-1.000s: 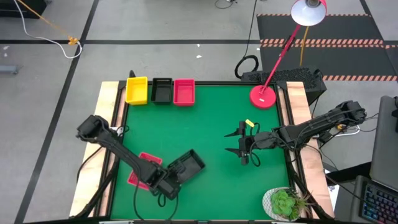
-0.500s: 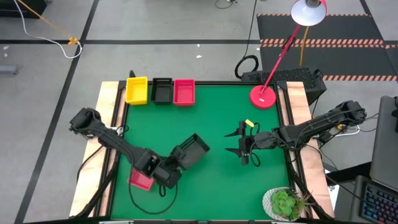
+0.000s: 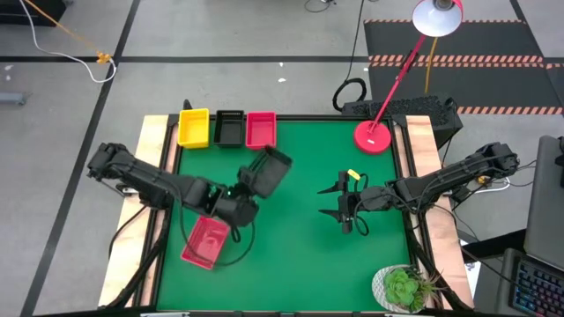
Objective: Stack baskets by color
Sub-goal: Stack the bottom black bin on top of the top black bin
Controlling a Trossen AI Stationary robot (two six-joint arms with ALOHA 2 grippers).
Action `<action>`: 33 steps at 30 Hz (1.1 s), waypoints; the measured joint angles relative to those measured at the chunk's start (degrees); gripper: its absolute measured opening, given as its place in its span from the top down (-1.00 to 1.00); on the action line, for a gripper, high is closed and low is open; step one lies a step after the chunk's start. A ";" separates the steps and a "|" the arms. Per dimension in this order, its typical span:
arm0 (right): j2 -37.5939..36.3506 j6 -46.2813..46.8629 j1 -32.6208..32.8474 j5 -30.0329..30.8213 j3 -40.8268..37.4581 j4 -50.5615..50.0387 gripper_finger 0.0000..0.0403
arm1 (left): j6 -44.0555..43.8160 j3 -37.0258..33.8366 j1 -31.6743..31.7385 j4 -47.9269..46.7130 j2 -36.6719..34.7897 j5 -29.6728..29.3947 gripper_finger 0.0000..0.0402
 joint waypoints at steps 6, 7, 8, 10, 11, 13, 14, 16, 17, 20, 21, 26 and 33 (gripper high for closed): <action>0.00 -0.17 0.00 0.00 0.00 -0.02 -0.24 | 2.74 0.00 6.19 -0.55 -1.42 -3.01 0.94; 0.00 -0.20 0.02 0.00 0.00 -0.04 -0.24 | 3.04 0.01 7.32 -0.41 -1.47 -3.09 0.95; 0.00 -0.20 0.00 0.00 0.00 -0.04 -0.24 | 3.21 0.02 8.47 -0.47 -1.43 -3.22 0.97; 0.00 -0.20 0.00 0.00 0.00 -0.02 -0.24 | 3.27 0.02 10.76 -0.90 -1.27 -3.26 0.97; 0.00 -0.20 0.00 0.00 0.00 -0.04 -0.24 | 3.26 0.02 11.84 -0.91 -1.29 -3.37 0.96; 0.00 -0.20 0.00 0.00 0.00 -0.04 -0.24 | 3.28 0.02 13.93 -0.98 -1.36 -4.06 0.93; 0.00 -0.20 0.00 0.00 0.00 -0.03 -0.24 | 3.28 0.02 14.88 -1.04 -1.36 -4.38 0.93; 0.00 -0.20 0.00 0.00 0.00 -0.04 -0.24 | 3.18 0.02 16.81 -1.04 -1.34 -4.35 0.94; 0.00 -0.20 0.00 0.00 0.00 -0.04 -0.24 | 2.84 0.02 17.78 -1.04 -1.34 -4.37 0.96; 0.00 -0.20 0.02 0.00 0.00 -0.04 -0.24 | 1.47 0.02 20.58 -2.08 -1.34 -4.57 0.97; 0.00 -0.20 0.00 0.00 0.00 -0.04 -0.24 | 1.40 0.02 21.48 -3.12 -1.34 -4.81 0.96; 0.00 -0.20 0.02 0.00 0.00 -0.04 -0.24 | -0.34 0.02 26.05 -6.51 -1.34 -5.69 0.94; 0.00 -0.17 0.00 0.00 0.00 -0.04 -0.24 | -0.91 0.02 32.23 -8.32 -2.44 -4.58 0.93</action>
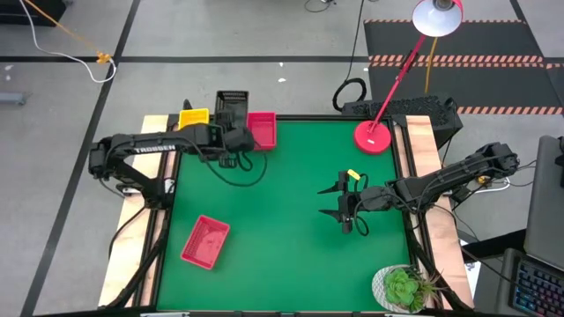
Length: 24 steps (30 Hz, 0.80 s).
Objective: Stack baskets by color
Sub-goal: Stack the bottom black bin on top of the top black bin
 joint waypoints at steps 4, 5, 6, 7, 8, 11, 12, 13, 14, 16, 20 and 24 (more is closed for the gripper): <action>0.00 0.00 0.01 0.00 -0.01 -0.01 -0.24 | 0.12 -0.02 2.63 -0.20 -1.20 0.52 0.96; 0.00 0.00 0.00 0.00 0.00 -0.01 -0.24 | 0.18 -0.02 3.33 -0.22 -1.51 0.59 0.97; 0.00 -0.01 0.01 0.00 -0.01 0.01 -0.24 | 0.17 -0.02 4.00 -0.20 -1.73 0.96 0.97; 0.00 0.00 0.00 0.00 -0.02 0.00 -0.24 | 0.20 -0.02 4.47 -0.18 -1.79 1.26 0.97; 0.00 0.00 0.02 0.00 0.00 0.00 -0.24 | 0.26 -0.01 4.84 -0.15 -1.81 1.49 0.96; 0.00 0.00 0.00 -0.01 -0.01 0.00 -0.24 | 1.31 -0.02 5.83 -0.26 -1.81 2.11 0.94; 0.00 0.00 0.01 -0.01 -0.01 0.00 -0.24 | 1.79 -0.02 6.14 -0.27 -1.81 2.44 0.94; 0.00 0.00 0.00 0.00 -0.01 0.00 -0.24 | 2.21 -0.02 6.40 -0.22 -1.81 2.99 0.96; 0.00 0.00 0.00 0.00 0.00 0.00 -0.24 | 2.36 -0.02 6.68 -0.08 -1.81 3.61 0.97; 0.00 0.00 0.00 0.00 0.00 0.02 -0.24 | 2.02 -0.02 7.09 0.44 -1.79 4.08 0.97; 0.00 0.00 0.01 0.00 -0.02 0.00 -0.24 | 2.43 -0.02 7.58 0.39 -1.79 4.10 0.95; 0.00 0.00 0.02 0.00 -0.02 0.00 -0.24 | 3.53 -0.02 8.29 0.42 -1.79 5.02 0.97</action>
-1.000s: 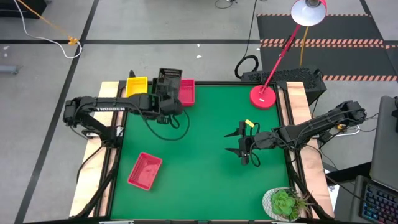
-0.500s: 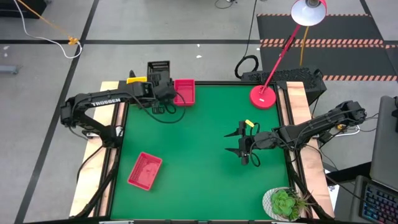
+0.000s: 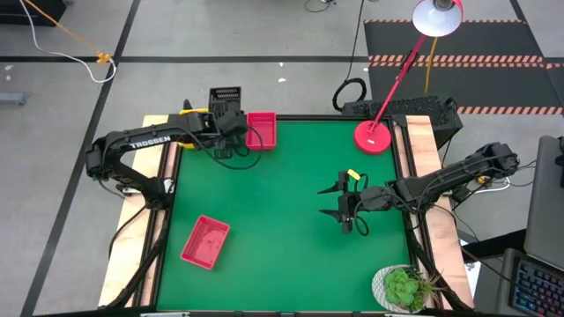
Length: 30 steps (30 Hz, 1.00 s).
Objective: Stack baskets by color
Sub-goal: Stack the bottom black bin on top of the top black bin
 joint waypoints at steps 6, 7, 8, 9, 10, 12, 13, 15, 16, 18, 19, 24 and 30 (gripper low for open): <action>0.00 0.00 -0.01 -0.01 0.00 0.00 -0.24 | 0.47 0.00 1.43 -0.02 0.00 0.09 0.94; 0.00 0.00 0.00 0.00 0.01 0.00 -0.24 | 0.89 0.00 1.62 -0.03 0.00 0.22 0.95; 0.00 0.00 0.00 0.00 0.01 0.00 -0.24 | 1.35 0.00 1.94 0.01 0.00 0.75 0.96; 0.00 0.00 0.00 0.00 0.00 0.00 -0.24 | 1.69 0.00 2.27 0.06 0.00 1.47 0.97; 0.00 0.00 0.00 0.00 0.02 0.00 -0.24 | 1.87 0.00 2.63 0.20 0.00 1.94 0.97; 0.00 0.00 -0.01 0.00 0.02 0.00 -0.24 | 1.86 0.00 3.21 0.42 0.00 2.24 0.96; 0.00 0.00 0.00 0.00 0.00 0.00 -0.24 | 1.85 0.00 3.47 0.45 0.00 2.35 0.95; 0.00 0.00 -0.02 0.00 0.02 0.00 -0.24 | 1.37 0.00 3.46 0.44 0.00 2.46 0.95; 0.00 0.00 0.00 0.00 0.02 0.00 -0.24 | 1.04 0.00 3.44 0.46 0.00 2.71 0.96; 0.00 0.00 -0.01 0.00 0.02 0.00 -0.24 | 1.08 -0.70 3.40 1.59 -0.02 3.18 0.97; 0.00 0.00 -0.01 0.00 0.01 0.00 -0.24 | 1.32 -1.35 3.41 2.40 -0.02 3.20 0.97; 0.00 0.00 -0.02 -0.02 0.00 -0.02 -0.24 | 2.29 -4.92 3.42 6.24 0.02 2.91 0.94; 0.00 0.00 0.00 0.00 0.02 0.00 -0.24 | 3.46 -9.36 4.17 10.19 0.02 2.89 0.96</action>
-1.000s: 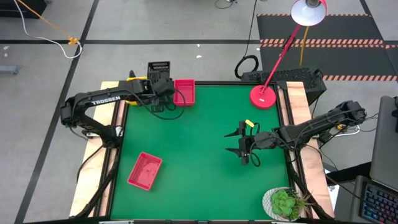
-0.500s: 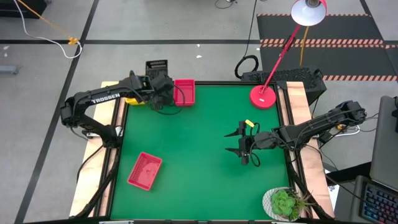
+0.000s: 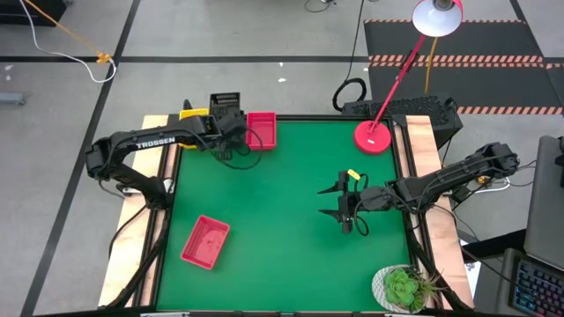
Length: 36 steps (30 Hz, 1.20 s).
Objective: Stack baskets by color
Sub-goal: Stack the bottom black bin on top of the top black bin
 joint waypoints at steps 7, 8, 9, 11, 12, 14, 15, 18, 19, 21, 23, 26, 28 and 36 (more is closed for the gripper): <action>0.00 0.13 -0.13 0.12 -0.02 0.02 -0.24 | 3.51 -6.36 1.00 8.64 0.00 0.18 0.96; 0.00 0.17 -0.15 0.24 -0.01 0.03 -0.24 | 3.58 -7.18 1.04 9.33 0.00 0.23 0.97; 0.00 0.17 -0.15 0.32 -0.01 0.04 -0.24 | 3.58 -8.02 1.04 10.00 0.00 0.35 0.97; 0.00 0.17 -0.15 0.34 0.00 0.04 -0.24 | 3.69 -9.81 1.04 12.21 0.00 0.44 0.95; 0.00 0.17 -0.15 0.33 0.00 0.04 -0.24 | 3.84 -10.59 1.04 13.02 0.00 0.44 0.94; 0.00 0.17 -0.15 0.35 0.00 0.04 -0.24 | 3.97 -12.06 1.26 13.78 0.00 0.52 0.92; 0.00 0.17 -0.15 0.37 -0.01 0.04 -0.24 | 3.99 -12.75 1.37 14.47 0.00 0.57 0.93; 0.00 0.17 -0.15 0.42 0.00 0.04 -0.24 | 4.64 -14.37 1.41 17.22 0.00 0.51 0.97; 0.00 0.17 -0.15 0.42 -0.01 0.07 -0.24 | 4.86 -14.70 1.37 17.39 0.00 0.55 0.97; 0.00 0.17 -0.15 0.42 -0.02 0.04 -0.24 | 4.84 -14.96 1.33 17.70 0.00 0.61 0.96; 0.00 0.13 -0.15 0.42 -0.02 0.07 -0.24 | 4.82 -14.94 1.37 18.70 0.00 0.58 0.91; 0.00 0.06 -0.15 0.42 -0.01 0.04 -0.24 | 4.74 -14.94 1.37 18.44 0.00 0.63 0.88; 0.00 0.04 -0.15 0.42 -0.01 0.04 -0.24 | 4.36 -14.94 1.48 18.48 0.00 1.07 0.87; 0.00 0.00 -0.15 0.42 -0.02 0.04 -0.24 | 3.55 -14.94 1.52 18.52 0.00 1.20 0.86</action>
